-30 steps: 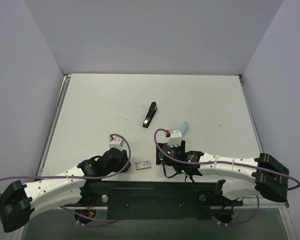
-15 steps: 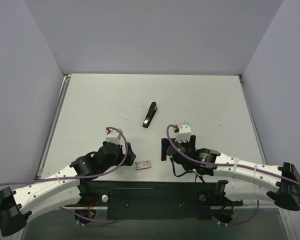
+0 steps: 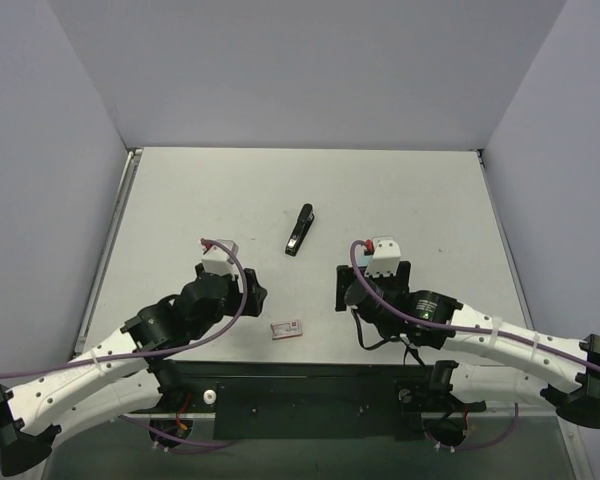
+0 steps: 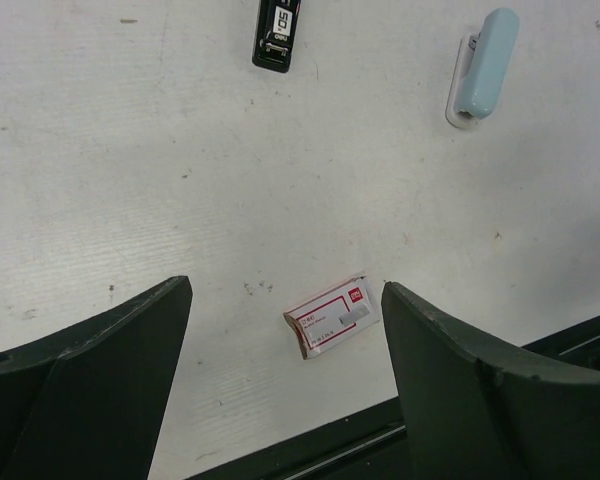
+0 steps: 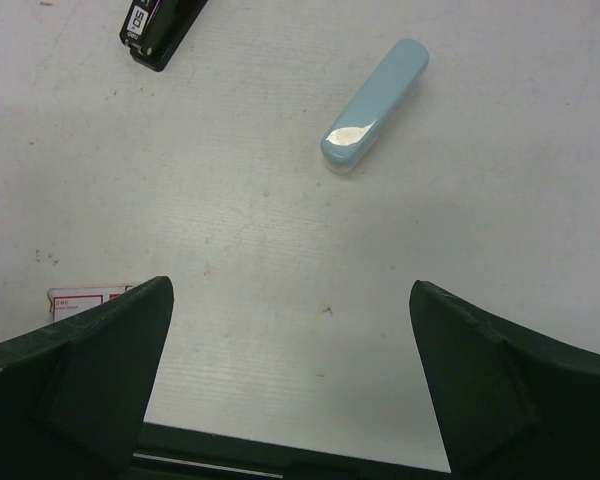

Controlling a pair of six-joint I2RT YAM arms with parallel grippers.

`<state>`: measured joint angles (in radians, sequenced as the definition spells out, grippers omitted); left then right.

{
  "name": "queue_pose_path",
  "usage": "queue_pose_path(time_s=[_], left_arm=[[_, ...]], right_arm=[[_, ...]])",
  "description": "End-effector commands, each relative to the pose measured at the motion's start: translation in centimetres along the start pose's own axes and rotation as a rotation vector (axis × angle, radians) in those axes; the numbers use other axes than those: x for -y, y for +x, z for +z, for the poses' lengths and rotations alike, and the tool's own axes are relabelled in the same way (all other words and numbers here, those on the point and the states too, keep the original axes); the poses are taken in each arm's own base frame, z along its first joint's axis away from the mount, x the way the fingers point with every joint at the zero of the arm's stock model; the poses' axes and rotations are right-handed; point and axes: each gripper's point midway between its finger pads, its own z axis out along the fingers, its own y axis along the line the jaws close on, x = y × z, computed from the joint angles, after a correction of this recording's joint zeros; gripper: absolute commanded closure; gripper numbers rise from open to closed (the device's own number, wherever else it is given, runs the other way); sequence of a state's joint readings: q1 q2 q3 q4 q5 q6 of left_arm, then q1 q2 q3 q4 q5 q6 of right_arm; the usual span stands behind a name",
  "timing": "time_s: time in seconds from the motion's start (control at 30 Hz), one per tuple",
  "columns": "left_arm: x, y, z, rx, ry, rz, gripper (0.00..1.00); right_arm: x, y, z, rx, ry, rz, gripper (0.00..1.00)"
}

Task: Unload the staples from the stapler

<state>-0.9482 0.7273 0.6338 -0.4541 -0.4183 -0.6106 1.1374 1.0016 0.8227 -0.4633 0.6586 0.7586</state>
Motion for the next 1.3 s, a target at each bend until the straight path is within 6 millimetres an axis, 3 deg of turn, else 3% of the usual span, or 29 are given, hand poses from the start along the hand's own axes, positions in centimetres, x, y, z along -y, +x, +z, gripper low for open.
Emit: queue_pose_path(time_s=[0.0, 0.77, 1.1, 1.27], left_arm=[[0.3, -3.6, -1.5, 0.090, -0.004, 0.019, 0.12], [0.9, -10.2, -5.1, 0.244, -0.007, 0.057, 0.12], [0.5, -11.5, -6.2, 0.280, -0.020, 0.068, 0.12], [0.7, -12.0, -6.5, 0.287, -0.016, 0.063, 0.12]], right_arm=[[2.2, -2.5, -1.0, 0.070, 0.077, -0.012, 0.00], [2.8, -9.4, -2.8, 0.196, 0.149, -0.051, 0.00], [2.9, -10.3, -2.8, 0.202, 0.169, -0.092, 0.00], [3.8, -10.5, -3.0, 0.226, 0.202, -0.081, 0.00]])
